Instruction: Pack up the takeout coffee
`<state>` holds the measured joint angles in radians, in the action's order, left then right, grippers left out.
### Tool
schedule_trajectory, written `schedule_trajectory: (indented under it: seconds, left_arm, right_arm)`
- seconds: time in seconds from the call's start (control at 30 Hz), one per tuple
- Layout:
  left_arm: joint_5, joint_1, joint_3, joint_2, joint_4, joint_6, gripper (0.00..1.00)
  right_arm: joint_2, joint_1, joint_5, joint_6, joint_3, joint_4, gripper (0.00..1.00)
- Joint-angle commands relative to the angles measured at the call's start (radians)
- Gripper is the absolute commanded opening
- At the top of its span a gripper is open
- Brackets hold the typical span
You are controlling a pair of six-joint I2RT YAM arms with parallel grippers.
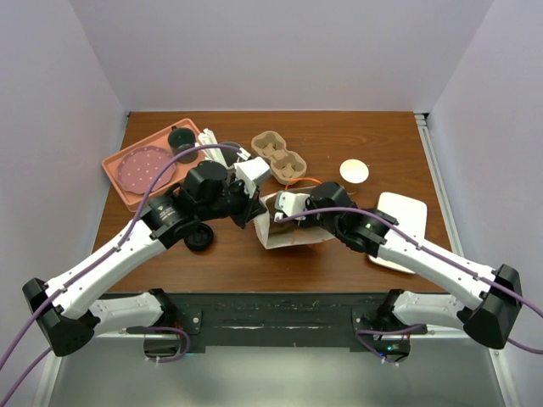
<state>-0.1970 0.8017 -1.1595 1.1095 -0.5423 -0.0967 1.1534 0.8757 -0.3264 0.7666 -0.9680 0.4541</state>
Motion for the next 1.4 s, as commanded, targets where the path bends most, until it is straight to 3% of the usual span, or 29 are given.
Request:
schedule_trajectory:
  seconds: [0.0,0.03,0.2,0.43,0.73,0.87,0.97,1.07,1.13,1.2,1.23,1.3,1.37]
  left_arm:
    - [0.011,0.005,-0.052,0.004,0.007,-0.026,0.0]
    - [0.01,0.007,-0.054,0.006,0.008,-0.026,0.0]
    - [-0.013,0.005,-0.026,0.004,0.018,-0.031,0.0]
    - [-0.058,0.005,0.037,-0.014,0.062,-0.023,0.0]
    - [-0.045,0.005,0.014,0.003,0.047,-0.011,0.0]
    - [-0.048,0.005,0.021,-0.004,0.054,-0.024,0.0]
    - [-0.048,0.005,0.02,-0.007,0.048,-0.021,0.0]
    - [-0.053,0.005,0.018,-0.008,0.045,-0.018,0.0]
    - [-0.056,0.005,0.017,-0.01,0.041,-0.018,0.0]
    - [-0.055,0.005,0.017,-0.01,0.036,-0.015,0.0]
    - [-0.055,0.005,0.014,-0.01,0.033,-0.014,0.0]
    - [-0.053,0.007,0.014,-0.011,0.03,-0.015,0.0]
    - [-0.047,0.007,0.015,-0.013,0.028,-0.017,0.0]
  right_arm:
    - [-0.043,-0.004,0.006,-0.001,-0.043,0.021,0.0]
    - [-0.05,-0.006,0.012,-0.012,-0.043,0.03,0.0]
    - [-0.07,-0.004,0.059,-0.059,-0.044,0.055,0.31]
    - [-0.084,-0.004,0.13,-0.087,0.028,0.017,0.53]
    - [0.003,-0.004,0.101,-0.119,0.084,-0.101,0.59]
    - [0.026,-0.006,0.055,-0.115,0.115,-0.147,0.71]
    - [0.038,-0.007,0.047,-0.121,0.118,-0.167,0.74]
    - [0.046,-0.012,0.062,-0.125,0.127,-0.172,0.75]
    - [0.046,-0.017,0.072,-0.13,0.13,-0.169,0.71]
    - [0.045,-0.021,0.092,-0.127,0.127,-0.161,0.62]
    - [0.042,-0.021,0.095,-0.125,0.126,-0.155,0.5]
    - [0.029,-0.023,0.102,-0.122,0.123,-0.144,0.37]
    - [0.013,-0.026,0.116,-0.121,0.114,-0.129,0.31]
